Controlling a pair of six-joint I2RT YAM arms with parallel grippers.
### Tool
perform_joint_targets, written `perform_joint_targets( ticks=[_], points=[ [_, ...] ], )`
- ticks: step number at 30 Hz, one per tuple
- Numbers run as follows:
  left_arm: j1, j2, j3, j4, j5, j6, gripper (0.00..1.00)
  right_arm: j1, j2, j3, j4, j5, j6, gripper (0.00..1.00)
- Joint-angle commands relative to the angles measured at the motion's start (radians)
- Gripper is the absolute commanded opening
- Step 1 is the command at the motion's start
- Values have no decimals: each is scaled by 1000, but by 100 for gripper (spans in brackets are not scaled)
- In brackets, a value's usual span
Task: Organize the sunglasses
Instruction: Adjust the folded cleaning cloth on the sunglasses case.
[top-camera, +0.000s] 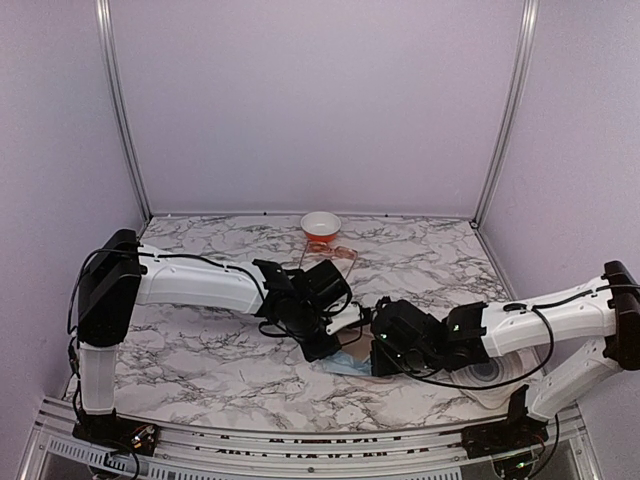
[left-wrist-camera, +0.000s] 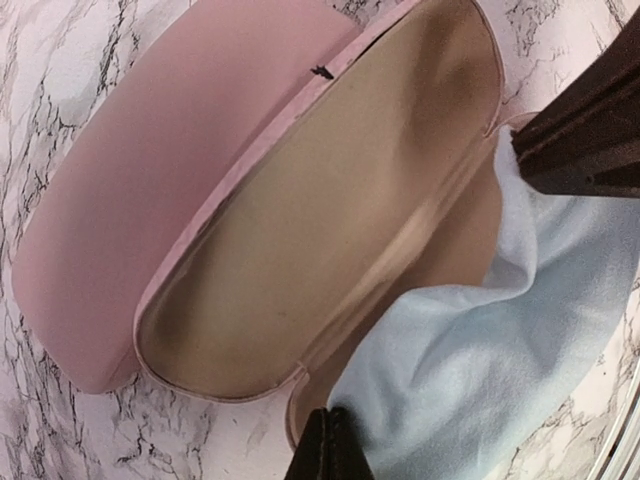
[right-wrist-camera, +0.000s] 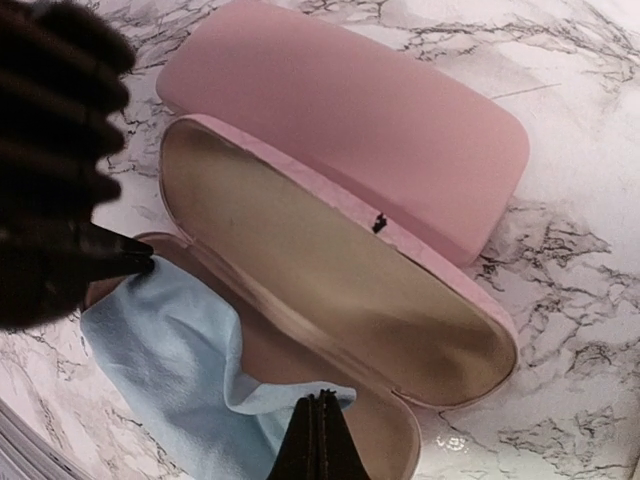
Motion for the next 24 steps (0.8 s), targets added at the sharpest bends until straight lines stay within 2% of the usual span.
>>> perform_joint_targets(
  ticks=[1,24],
  points=[
    [-4,-25,30,11,-32,9,0,23,-3,-2,-66,19,61,0],
    [-3,107,140,-49,-96,97,0,49,67,-2,-74,-12,86,0]
  ],
)
